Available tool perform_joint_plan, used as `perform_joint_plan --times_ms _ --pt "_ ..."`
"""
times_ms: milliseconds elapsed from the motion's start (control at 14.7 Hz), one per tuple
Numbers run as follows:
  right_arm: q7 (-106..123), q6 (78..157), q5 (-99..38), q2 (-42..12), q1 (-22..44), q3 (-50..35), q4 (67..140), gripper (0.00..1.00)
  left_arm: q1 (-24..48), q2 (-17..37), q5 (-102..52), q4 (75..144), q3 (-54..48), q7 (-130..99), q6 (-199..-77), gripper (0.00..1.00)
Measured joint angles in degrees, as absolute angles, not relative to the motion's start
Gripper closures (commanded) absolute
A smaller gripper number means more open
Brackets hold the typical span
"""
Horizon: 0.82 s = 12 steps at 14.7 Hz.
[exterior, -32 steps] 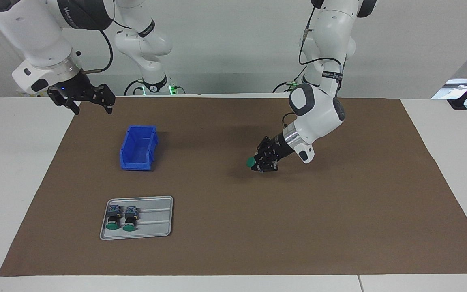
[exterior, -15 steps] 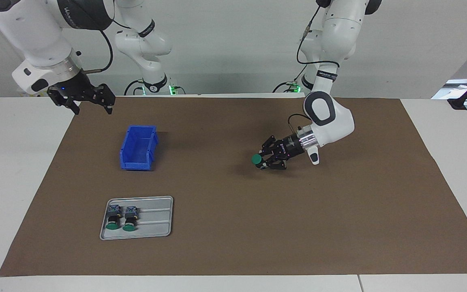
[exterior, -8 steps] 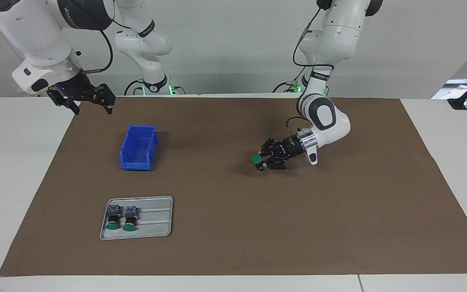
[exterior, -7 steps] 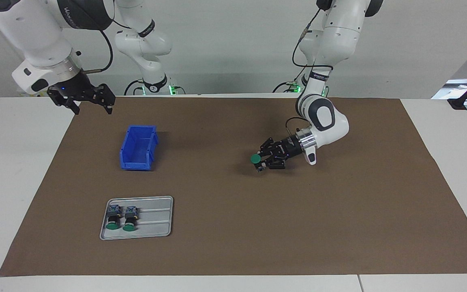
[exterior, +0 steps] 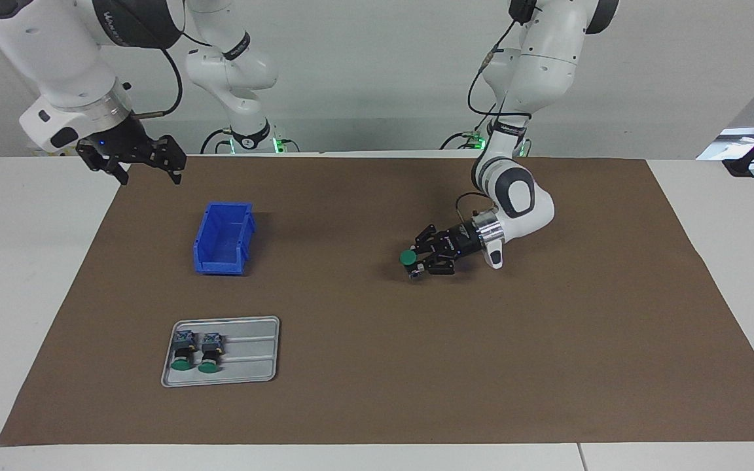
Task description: Place and press button with both arms
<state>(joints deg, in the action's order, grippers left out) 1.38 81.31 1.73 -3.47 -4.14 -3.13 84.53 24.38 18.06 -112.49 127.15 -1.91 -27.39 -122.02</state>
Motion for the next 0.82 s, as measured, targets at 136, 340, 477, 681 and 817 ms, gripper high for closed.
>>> perform_joint_plan --times_ms 136,340,477,681,817 --pt "1.4 81.3 1.7 -3.5 -4.1 -3.1 84.5 0.01 25.0 18.8 -113.1 127.1 -1.9 -25.8 -121.6 1.00" --pt "1.4 81.3 1.7 -3.5 -4.1 -3.1 84.5 0.01 25.2 20.0 -114.0 127.1 -1.9 -24.1 -121.2 1.00" --pt "1.4 81.3 1.7 -3.5 -4.1 -3.1 84.5 0.01 25.2 20.3 -114.1 127.1 -1.9 -23.8 -120.7 1.00" --pt "1.4 81.3 1.7 -3.5 -4.1 -3.1 84.5 0.01 25.2 20.3 -114.2 127.1 -1.8 -23.7 -120.6 1.00" --pt "1.4 81.3 1.7 -3.5 -4.1 -3.1 84.5 0.01 25.2 20.3 -114.4 127.1 -1.8 -23.7 -120.6 0.99"
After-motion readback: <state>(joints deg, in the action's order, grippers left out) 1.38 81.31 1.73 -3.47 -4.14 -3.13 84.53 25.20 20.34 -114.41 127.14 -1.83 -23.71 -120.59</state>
